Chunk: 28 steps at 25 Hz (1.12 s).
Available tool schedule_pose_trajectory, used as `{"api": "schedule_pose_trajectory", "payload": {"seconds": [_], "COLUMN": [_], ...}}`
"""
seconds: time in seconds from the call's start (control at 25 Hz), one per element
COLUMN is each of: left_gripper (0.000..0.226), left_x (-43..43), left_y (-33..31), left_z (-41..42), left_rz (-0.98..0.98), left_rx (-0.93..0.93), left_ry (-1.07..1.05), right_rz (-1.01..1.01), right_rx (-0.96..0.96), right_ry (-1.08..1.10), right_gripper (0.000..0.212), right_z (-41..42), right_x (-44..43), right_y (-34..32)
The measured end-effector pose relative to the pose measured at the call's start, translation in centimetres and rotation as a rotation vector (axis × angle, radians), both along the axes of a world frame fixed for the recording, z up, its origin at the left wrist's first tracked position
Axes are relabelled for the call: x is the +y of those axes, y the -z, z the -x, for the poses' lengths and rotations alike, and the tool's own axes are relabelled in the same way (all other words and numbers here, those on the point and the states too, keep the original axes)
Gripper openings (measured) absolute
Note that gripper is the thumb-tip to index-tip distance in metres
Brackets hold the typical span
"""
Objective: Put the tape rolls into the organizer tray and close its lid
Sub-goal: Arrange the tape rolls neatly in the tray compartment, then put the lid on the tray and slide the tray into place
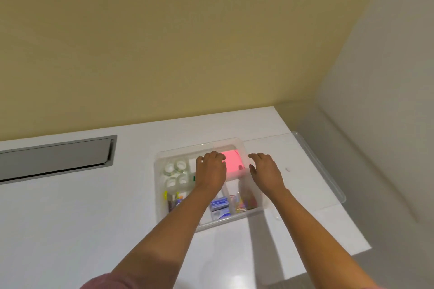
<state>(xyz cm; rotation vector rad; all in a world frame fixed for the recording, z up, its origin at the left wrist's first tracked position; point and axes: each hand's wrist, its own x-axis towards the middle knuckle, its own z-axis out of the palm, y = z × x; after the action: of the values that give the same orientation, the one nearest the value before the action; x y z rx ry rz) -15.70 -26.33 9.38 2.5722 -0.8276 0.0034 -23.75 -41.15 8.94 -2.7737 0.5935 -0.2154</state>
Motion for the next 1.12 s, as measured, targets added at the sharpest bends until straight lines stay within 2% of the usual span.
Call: {"api": "schedule_pose_trajectory", "payload": {"seconds": [0.24,0.4,0.64,0.76,0.92,1.04,1.12], "left_gripper": [0.033,0.042,0.069,0.07,0.07,0.07,0.066], "left_x": [-12.7,-18.4,-21.6,-21.7,-22.3,-22.9,-23.7], "left_y": [0.0,1.7,4.2,4.8,4.3,3.2,2.3], "left_z": [3.6,5.2,5.1,4.3,3.2,1.9,1.3], "left_rz": [0.075,0.083,-0.092,-0.101,-0.012,0.167,0.233], "left_rx": [0.142,0.402,0.695,0.803,0.878,1.022,1.048], "left_ry": [-0.069,-0.111,-0.407,-0.513,-0.593,-0.679,-0.68], "right_rz": [-0.082,-0.213,-0.353,-0.427,-0.493,-0.525,-0.47], "right_rx": [0.126,0.214,0.312,0.283,0.242,0.064,-0.061], "right_ry": [0.127,0.273,0.381,0.399,0.47,0.591,0.677], "right_gripper": [0.038,0.041,0.041,0.025,0.021,0.028,0.032], "right_z": [3.2,5.0,6.2,5.2,4.3,3.9,3.5], "right_x": [-14.3,-22.0,-26.8,-27.6,-28.1,-28.4,-28.9], "right_y": [1.4,2.9,4.8,5.5,6.3,4.7,2.7]}}
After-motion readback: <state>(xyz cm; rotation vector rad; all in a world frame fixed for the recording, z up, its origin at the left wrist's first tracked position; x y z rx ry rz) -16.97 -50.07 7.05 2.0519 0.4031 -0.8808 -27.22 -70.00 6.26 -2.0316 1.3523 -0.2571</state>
